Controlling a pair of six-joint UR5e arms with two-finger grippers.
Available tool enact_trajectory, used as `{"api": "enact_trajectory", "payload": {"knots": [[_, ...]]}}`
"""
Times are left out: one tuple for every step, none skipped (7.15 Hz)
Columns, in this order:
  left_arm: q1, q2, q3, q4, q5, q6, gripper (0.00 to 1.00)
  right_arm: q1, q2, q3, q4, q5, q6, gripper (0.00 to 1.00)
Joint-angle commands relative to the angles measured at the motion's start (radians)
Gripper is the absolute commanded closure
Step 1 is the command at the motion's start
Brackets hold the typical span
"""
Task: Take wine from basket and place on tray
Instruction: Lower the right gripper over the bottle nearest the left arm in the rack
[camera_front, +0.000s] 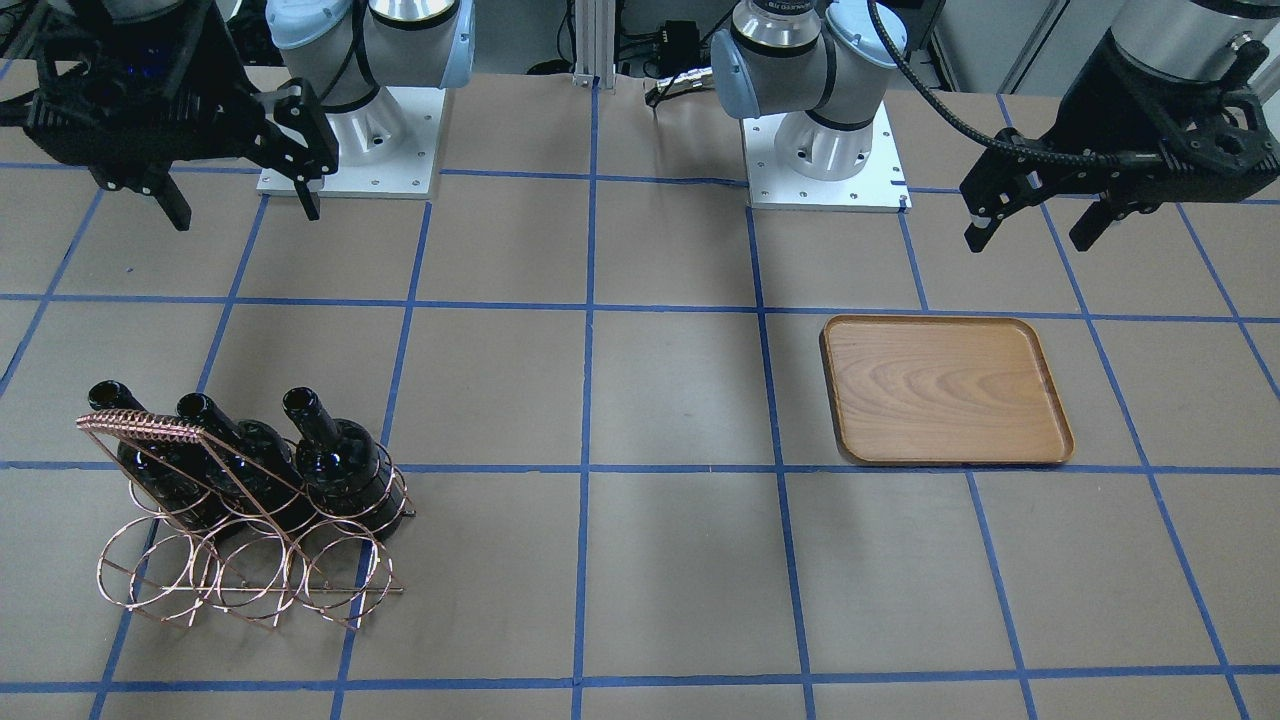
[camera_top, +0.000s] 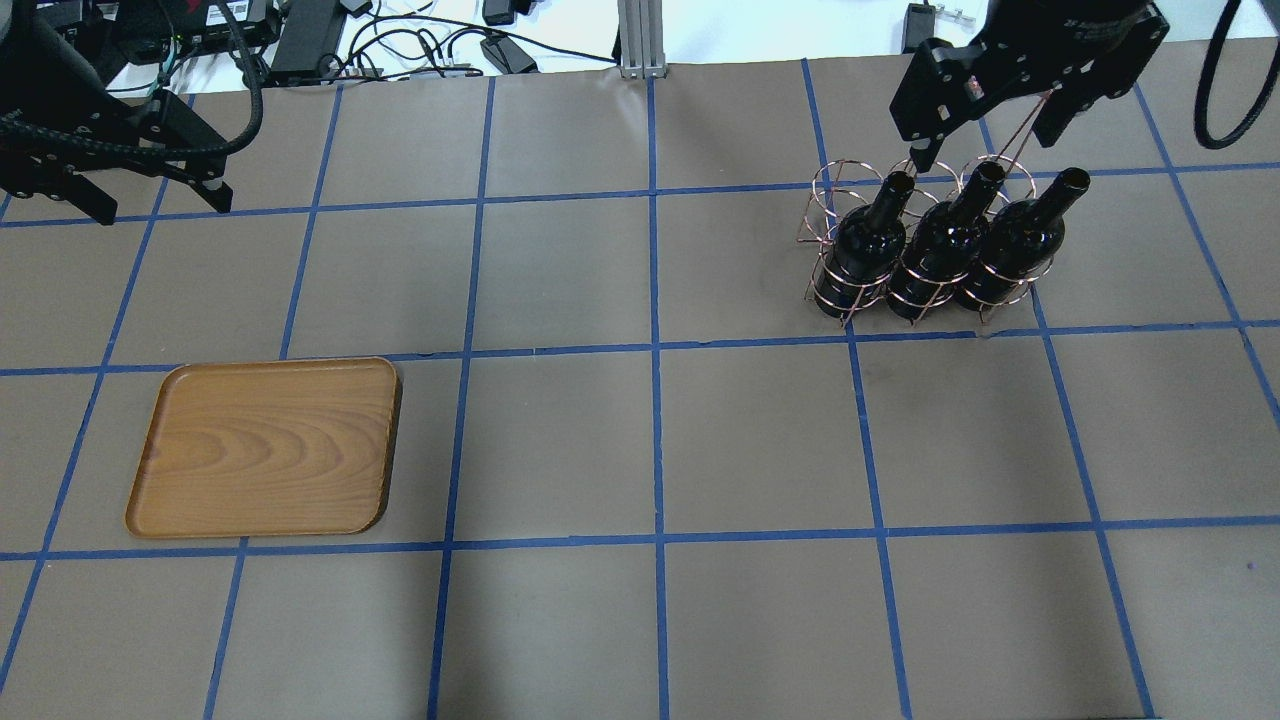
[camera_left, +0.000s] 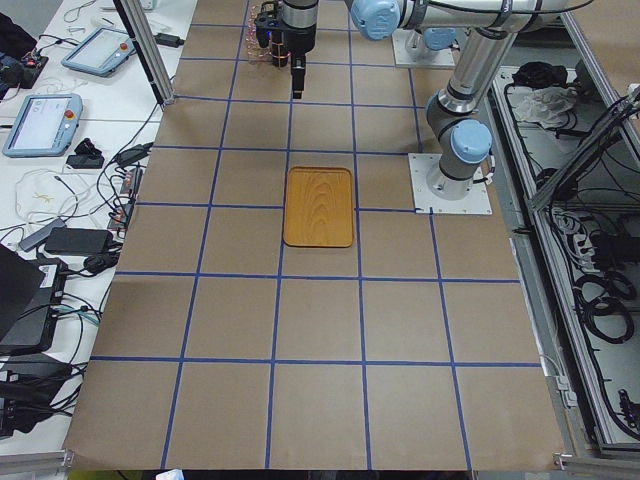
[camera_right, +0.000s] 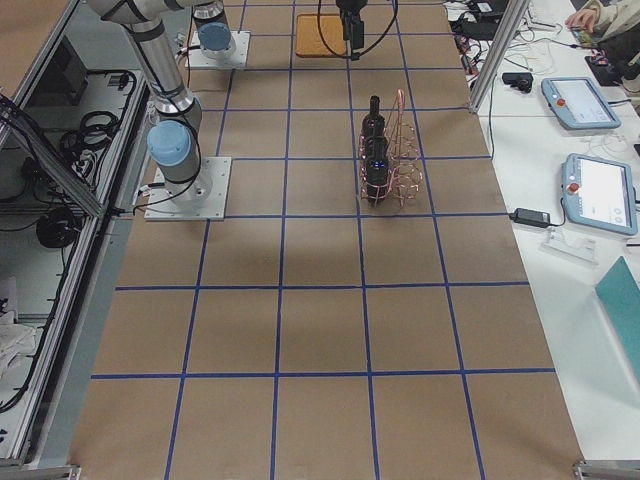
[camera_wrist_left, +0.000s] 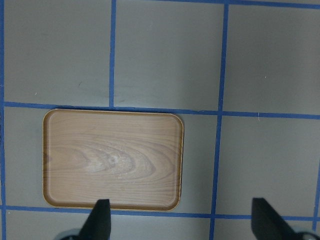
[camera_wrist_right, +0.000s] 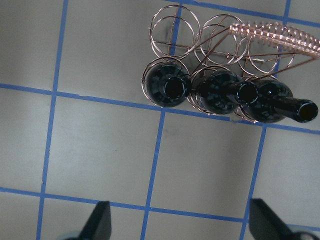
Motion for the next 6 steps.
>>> {"api": "enact_trajectory", "payload": {"knots": [[0.000,0.002,0.000,-0.002,0.002,-0.001,0.00,-0.129,0.013,0.113,-0.096,0.013,-0.089,0.02],[0.000,0.002,0.000,-0.002,0.002,-0.001,0.00,-0.137,0.030,0.149,-0.166,0.012,-0.096,0.02],[0.001,0.002,0.000,-0.002,0.002,0.001,0.00,-0.137,0.062,0.155,-0.180,0.013,-0.093,0.04],[0.001,0.002,0.000,-0.002,0.002,0.001,0.00,-0.134,0.085,0.155,-0.205,0.022,-0.082,0.11],[0.001,0.002,0.000,-0.003,0.002,0.001,0.00,-0.123,0.100,0.155,-0.244,0.021,-0.086,0.13],[0.001,0.002,0.000,-0.003,0.002,0.001,0.00,-0.125,0.126,0.146,-0.257,0.020,-0.090,0.13]]}}
